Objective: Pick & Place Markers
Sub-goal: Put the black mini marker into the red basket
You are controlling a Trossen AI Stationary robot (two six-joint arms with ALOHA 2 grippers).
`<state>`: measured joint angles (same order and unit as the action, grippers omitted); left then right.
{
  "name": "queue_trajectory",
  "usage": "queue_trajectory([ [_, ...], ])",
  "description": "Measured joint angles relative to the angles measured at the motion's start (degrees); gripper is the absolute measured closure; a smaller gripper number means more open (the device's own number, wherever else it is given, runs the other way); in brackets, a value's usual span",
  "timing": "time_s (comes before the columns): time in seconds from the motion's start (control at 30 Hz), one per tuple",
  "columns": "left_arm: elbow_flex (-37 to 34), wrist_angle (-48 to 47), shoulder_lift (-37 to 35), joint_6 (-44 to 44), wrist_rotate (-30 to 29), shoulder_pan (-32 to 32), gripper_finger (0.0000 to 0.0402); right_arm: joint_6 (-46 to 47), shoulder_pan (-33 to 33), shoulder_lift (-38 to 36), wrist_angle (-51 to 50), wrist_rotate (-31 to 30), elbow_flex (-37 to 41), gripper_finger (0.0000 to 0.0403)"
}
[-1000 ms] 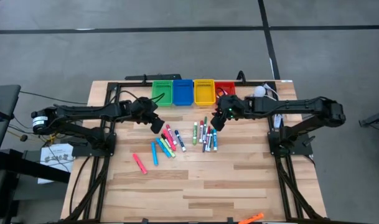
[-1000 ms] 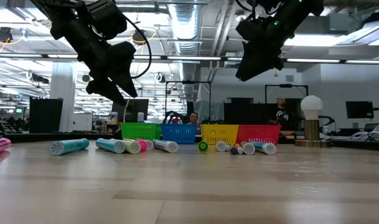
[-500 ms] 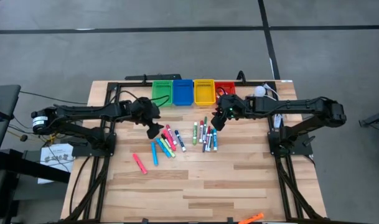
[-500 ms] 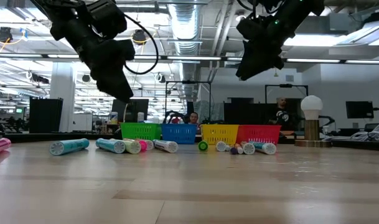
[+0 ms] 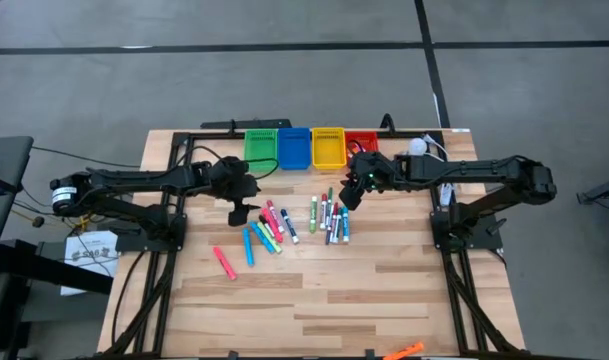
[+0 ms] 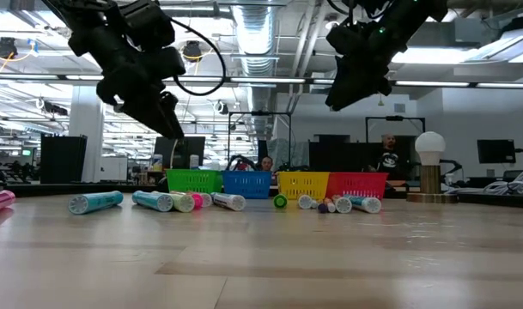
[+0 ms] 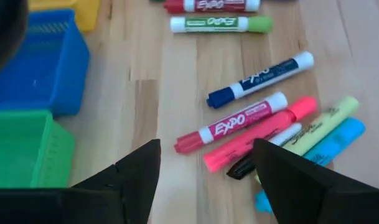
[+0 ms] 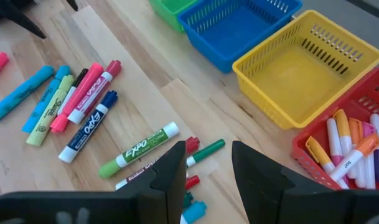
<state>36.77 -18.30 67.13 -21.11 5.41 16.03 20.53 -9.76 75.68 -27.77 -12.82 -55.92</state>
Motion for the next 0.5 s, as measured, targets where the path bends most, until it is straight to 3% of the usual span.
queue_trajectory([
  [0.23, 0.00, 0.02, 1.74, -9.97, 2.20, -2.91, 0.0193, 0.02, 0.00, 0.00, -0.02, 0.45, 0.00, 0.0285],
  [0.5, -0.02, 1.91, 10.82, -15.53, 1.43, -8.98, 0.0218, 0.02, 0.93, 0.02, -0.04, 0.72, 0.00, 0.0285],
])
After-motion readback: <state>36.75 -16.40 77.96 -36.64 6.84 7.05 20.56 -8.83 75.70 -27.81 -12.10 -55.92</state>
